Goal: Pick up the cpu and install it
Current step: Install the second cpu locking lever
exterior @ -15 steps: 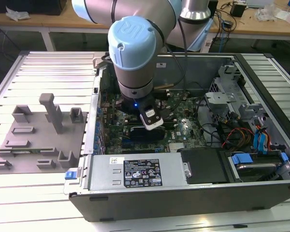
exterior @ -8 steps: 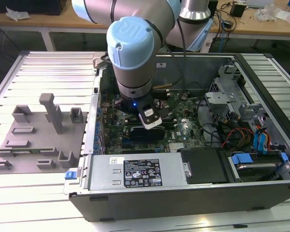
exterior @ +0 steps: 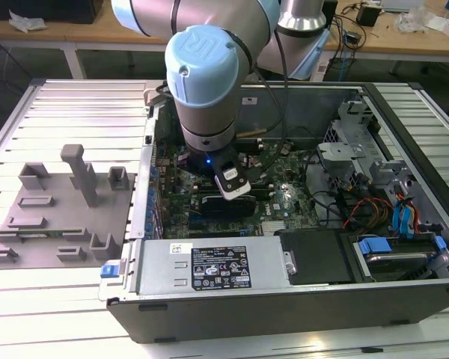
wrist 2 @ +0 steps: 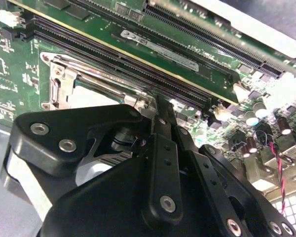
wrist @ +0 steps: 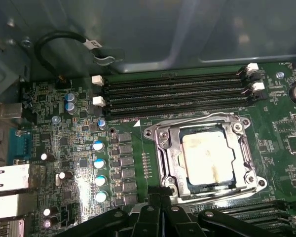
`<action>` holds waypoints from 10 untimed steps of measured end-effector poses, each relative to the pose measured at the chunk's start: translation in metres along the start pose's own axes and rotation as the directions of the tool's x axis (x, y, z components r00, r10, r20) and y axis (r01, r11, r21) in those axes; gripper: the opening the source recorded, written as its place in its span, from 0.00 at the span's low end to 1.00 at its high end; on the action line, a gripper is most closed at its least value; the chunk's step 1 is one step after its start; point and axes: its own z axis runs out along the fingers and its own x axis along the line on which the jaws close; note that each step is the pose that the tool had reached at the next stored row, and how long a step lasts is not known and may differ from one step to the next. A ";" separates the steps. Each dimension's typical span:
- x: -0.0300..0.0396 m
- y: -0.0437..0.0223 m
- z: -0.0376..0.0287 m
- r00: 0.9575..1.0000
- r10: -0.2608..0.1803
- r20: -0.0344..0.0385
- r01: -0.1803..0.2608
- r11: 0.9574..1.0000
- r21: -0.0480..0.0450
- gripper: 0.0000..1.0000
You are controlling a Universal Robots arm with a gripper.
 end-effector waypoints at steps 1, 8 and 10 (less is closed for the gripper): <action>0.0000 0.0001 -0.0002 1.000 0.000 0.000 0.000 1.000 0.000 0.11; -0.0013 0.0038 -0.0124 1.000 0.001 0.000 -0.001 1.000 0.007 0.11; -0.0023 0.0056 -0.0177 1.000 0.002 0.000 -0.002 1.000 0.013 0.11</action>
